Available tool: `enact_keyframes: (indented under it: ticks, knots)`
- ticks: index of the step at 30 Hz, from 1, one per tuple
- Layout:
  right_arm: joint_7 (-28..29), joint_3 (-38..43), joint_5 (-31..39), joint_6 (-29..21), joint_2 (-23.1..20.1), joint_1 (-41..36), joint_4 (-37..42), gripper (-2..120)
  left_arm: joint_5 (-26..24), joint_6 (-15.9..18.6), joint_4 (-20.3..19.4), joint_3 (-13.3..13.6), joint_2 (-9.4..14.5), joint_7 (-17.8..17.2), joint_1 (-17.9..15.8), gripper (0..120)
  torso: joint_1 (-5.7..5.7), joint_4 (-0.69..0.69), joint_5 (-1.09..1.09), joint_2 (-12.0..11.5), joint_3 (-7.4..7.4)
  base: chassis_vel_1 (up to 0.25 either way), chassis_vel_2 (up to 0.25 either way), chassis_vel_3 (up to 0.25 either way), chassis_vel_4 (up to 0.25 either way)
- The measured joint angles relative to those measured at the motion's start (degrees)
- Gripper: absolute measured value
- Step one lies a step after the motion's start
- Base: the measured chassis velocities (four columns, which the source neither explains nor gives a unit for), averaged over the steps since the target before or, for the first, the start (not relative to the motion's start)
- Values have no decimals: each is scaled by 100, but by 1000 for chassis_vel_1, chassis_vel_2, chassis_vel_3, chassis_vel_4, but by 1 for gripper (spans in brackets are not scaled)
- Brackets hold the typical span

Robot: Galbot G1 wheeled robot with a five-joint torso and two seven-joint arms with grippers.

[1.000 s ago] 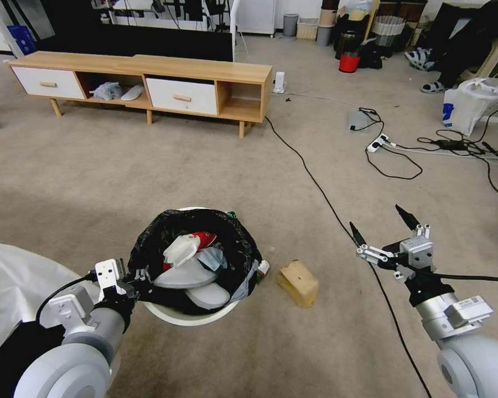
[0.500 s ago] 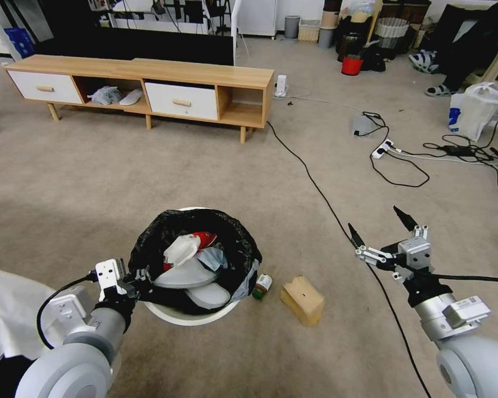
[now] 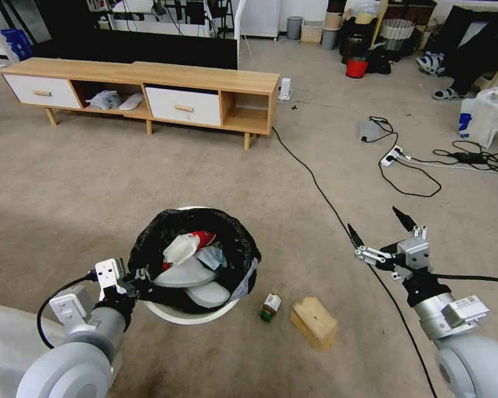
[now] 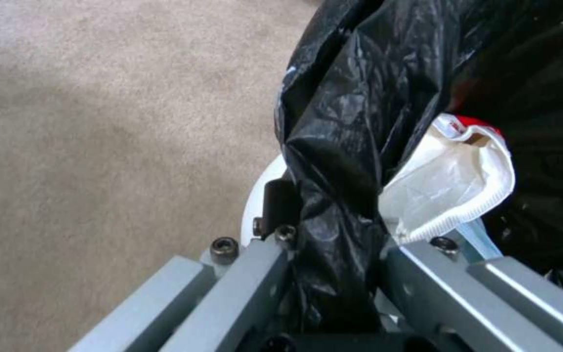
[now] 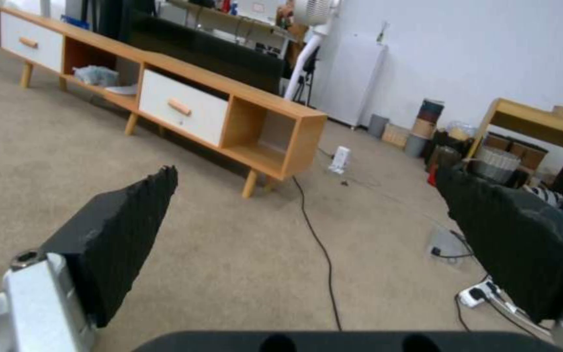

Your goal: Pick up the trash bin and place the garbage on the floor into it.

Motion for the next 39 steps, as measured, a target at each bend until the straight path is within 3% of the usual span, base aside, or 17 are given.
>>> enact_keyframes:
  ticks: [12, 26, 32, 39]
  knots:
    - [0, -14, -1, 165, 9, 8, -57, 100, 29, -9, 13, 17, -8, 1, -3, 0, 0, 2, -1, 0, 0, -86, 126, 81, -124]
    - [12, -46, 74, 323, -28, -16, -158, 100, 79, -15, 13, 26, -41, 10, 32, 0, 0, 1, 0, 0, 0, -7, 6, 5, -11]
    - [170, -64, 109, 222, -239, -161, -222, 100, 132, -23, 13, 73, -58, 13, 54, 0, 0, 0, 0, 0, 0, 0, 0, 0, 0]
    - [607, -146, 496, -200, -779, -418, -244, 100, 172, -29, 38, 164, -47, 16, 25, 0, 0, 0, 0, 0, 0, 0, 0, 0, 0]
